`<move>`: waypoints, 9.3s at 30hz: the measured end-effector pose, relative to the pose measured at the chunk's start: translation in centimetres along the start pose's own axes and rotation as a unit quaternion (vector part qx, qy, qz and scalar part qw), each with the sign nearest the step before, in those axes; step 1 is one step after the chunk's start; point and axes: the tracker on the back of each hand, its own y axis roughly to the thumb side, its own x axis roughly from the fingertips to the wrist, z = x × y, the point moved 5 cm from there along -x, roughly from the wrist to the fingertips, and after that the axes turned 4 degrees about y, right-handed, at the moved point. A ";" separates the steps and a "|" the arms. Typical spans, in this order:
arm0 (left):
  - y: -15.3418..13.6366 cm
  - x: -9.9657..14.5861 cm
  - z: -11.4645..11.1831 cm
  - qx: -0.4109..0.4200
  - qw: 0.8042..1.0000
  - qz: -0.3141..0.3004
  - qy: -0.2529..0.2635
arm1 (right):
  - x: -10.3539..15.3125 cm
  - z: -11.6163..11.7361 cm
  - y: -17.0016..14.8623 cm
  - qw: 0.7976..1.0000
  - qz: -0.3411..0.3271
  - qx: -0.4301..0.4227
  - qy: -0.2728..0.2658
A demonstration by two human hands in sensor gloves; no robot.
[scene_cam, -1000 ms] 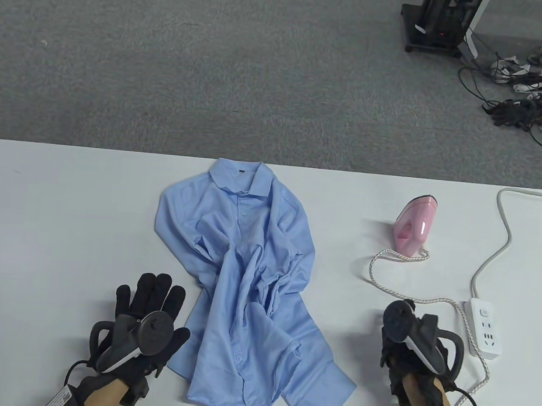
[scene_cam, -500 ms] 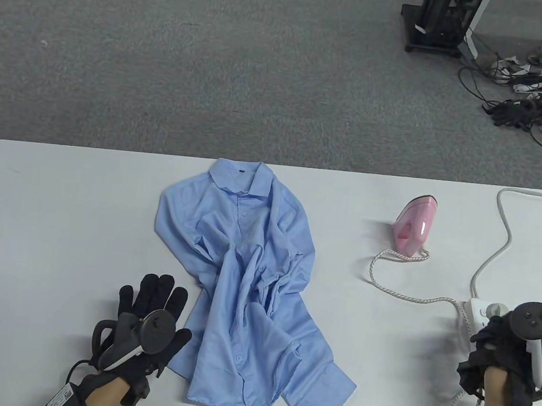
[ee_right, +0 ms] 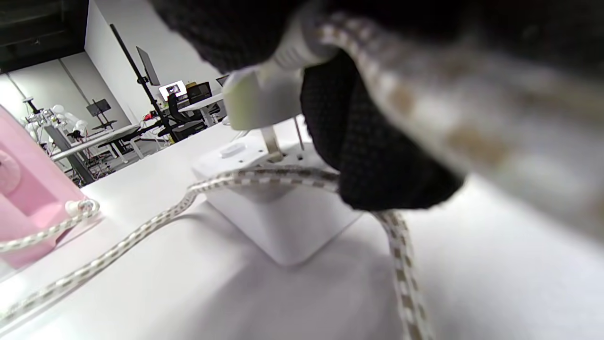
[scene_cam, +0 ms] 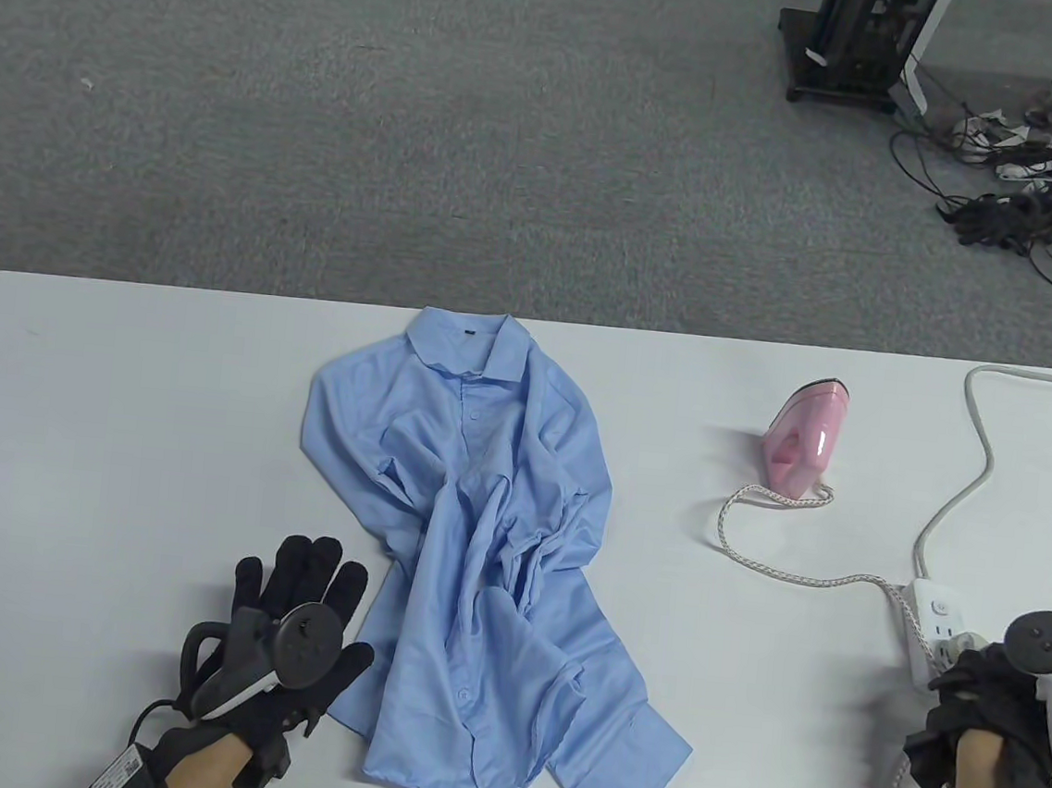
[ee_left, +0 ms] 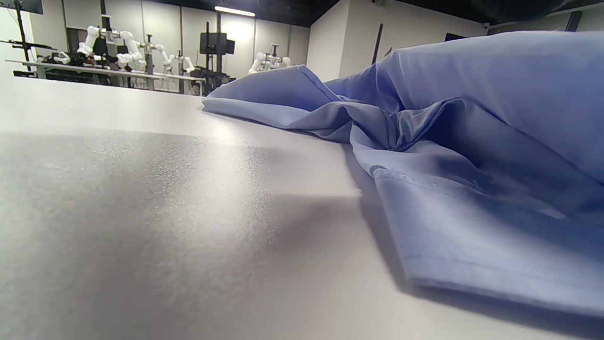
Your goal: Iron long-sleeve shirt with electric iron on table
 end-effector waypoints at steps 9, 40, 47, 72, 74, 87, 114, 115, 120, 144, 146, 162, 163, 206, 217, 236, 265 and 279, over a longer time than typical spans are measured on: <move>0.1 0.1 -0.1 0.004 1.000 -0.002 -0.008 | 0.3 0.3 0.1 1.000 -0.026 -0.016 -0.001; 0.3 0.1 -0.3 0.009 1.000 -0.004 -0.018 | -1.4 2.6 0.6 0.998 0.007 0.032 0.054; -0.3 0.2 0.1 0.018 1.000 0.002 -0.009 | -1.5 1.4 1.4 0.989 0.020 0.137 0.049; -1.7 0.0 -0.1 0.030 0.999 0.027 -0.014 | -5.5 5.5 7.0 0.987 0.001 0.148 0.066; -1.8 0.0 0.0 0.033 0.999 0.026 -0.012 | -5.4 5.6 7.1 0.986 -0.005 0.161 0.049; -1.7 0.0 0.3 0.045 0.999 0.019 -0.003 | 0.0 -1.0 10.1 0.983 -0.081 0.106 -0.127; 4.6 -4.7 3.5 0.035 0.999 -0.018 -0.012 | 23.2 19.0 20.8 0.823 -0.418 0.369 0.110; 5.4 -5.5 4.0 0.041 0.999 -0.016 -0.015 | 23.0 19.0 20.9 0.828 -0.417 0.358 0.116; 8.9 -9.2 3.7 0.022 0.997 0.000 -0.075 | 23.0 18.1 21.4 0.825 -0.453 0.329 0.074; -0.6 -9.4 -3.4 -0.146 0.949 0.184 -0.209 | 18.9 15.1 20.5 0.855 -0.392 0.332 0.065; -4.3 -6.5 -2.8 -0.186 0.923 0.227 -0.248 | 19.0 15.2 20.7 0.854 -0.397 0.332 0.063; -7.5 0.5 5.9 -0.076 0.970 0.229 -0.021 | 15.8 9.4 20.4 0.922 -0.239 0.304 -0.003; -7.4 -0.1 5.4 -0.103 0.970 0.219 -0.032 | 16.3 9.5 20.5 0.929 -0.256 0.267 0.002; -6.8 -3.0 -6.6 -0.112 0.946 0.154 -0.262 | -5.7 7.2 21.0 0.984 -0.023 -0.170 0.050; -6.9 -3.0 -7.0 -0.100 0.945 0.152 -0.273 | -6.8 8.3 20.2 0.932 -0.054 -0.353 0.063; -7.3 -3.1 -6.8 -0.096 0.946 0.163 -0.263 | 15.0 0.6 37.2 0.833 -0.373 -0.295 0.283; -7.7 -3.1 -7.0 -0.092 0.947 0.166 -0.259 | 23.7 27.1 42.1 0.784 -0.189 -0.172 0.566; -7.6 -3.0 -6.9 -0.106 0.945 0.176 -0.254 | 17.3 21.4 30.6 0.829 -0.138 -0.234 0.490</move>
